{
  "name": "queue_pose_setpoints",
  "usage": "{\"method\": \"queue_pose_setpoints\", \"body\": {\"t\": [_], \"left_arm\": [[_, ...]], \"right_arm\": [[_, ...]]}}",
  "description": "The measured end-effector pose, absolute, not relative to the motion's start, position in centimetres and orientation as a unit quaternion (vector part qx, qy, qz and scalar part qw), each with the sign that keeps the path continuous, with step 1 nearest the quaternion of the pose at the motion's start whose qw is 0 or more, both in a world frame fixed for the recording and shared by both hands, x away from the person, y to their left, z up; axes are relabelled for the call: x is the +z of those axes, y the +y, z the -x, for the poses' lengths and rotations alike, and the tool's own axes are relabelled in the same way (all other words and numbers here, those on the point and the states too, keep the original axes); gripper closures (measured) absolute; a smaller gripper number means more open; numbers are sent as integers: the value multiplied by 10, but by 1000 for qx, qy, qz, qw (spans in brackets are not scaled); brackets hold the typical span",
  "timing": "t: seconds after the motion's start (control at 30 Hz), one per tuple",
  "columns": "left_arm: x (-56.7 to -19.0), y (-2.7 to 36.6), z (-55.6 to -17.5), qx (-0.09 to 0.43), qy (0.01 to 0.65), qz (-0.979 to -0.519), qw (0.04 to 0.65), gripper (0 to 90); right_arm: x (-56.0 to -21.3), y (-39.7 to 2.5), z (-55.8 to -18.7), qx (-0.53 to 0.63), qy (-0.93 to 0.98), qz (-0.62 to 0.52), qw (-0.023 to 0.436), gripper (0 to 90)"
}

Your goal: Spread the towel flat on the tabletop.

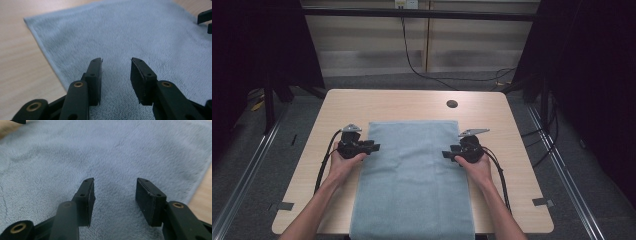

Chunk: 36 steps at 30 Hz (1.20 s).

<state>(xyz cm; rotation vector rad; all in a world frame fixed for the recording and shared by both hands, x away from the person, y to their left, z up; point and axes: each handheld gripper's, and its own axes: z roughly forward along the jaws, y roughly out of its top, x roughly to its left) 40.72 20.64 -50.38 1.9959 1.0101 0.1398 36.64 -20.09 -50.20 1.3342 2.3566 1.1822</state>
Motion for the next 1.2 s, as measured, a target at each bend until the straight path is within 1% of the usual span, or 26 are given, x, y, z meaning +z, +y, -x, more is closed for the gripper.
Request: {"method": "queue_pose_setpoints", "body": {"t": [0.07, 0.2, 0.23, 0.27, 0.3, 0.37, 0.4, 0.57, 0.63, 0.7, 0.77, 0.93, 0.97, 1.2], "left_arm": [[-510, 207, -404, 59, 400, -805, 434, 613], [-510, 209, -399, 56, 396, -808, 432, 622], [-508, 209, -392, 61, 380, -821, 421, 621], [-508, 209, -392, 61, 380, -821, 421, 621], [-508, 210, -383, 60, 369, -826, 423, 625], [-508, 212, -379, 61, 367, -825, 425, 634], [-508, 214, -372, 47, 365, -826, 428, 634], [-507, 212, -358, 48, 357, -832, 422, 638], [-507, 213, -347, 51, 348, -834, 425, 638], [-508, 214, -341, 39, 349, -831, 431, 635], [-507, 214, -337, 43, 343, -835, 429, 635], [-507, 216, -322, 25, 340, -835, 432, 628], [-507, 216, -319, 28, 336, -836, 432, 628], [-505, 219, -299, 19, 327, -842, 428, 627]], "right_arm": [[-505, -199, -365, 394, 796, -449, 97, 490], [-507, -199, -360, 397, 794, -449, 104, 483], [-508, -199, -354, 399, 796, -443, 107, 484], [-508, -199, -354, 399, 796, -443, 107, 484], [-507, -203, -346, 404, 794, -444, 94, 486], [-507, -204, -342, 406, 793, -445, 91, 489], [-506, -205, -333, 397, 800, -440, 94, 489], [-503, -203, -317, 382, 811, -432, 99, 488], [-503, -204, -304, 382, 814, -426, 98, 488], [-503, -206, -295, 385, 814, -425, 94, 487], [-504, -208, -287, 394, 809, -427, 88, 485], [-504, -212, -270, 403, 810, -418, 80, 483], [-504, -212, -267, 402, 811, -418, 78, 483], [-503, -210, -247, 399, 818, -406, 86, 479]]}}
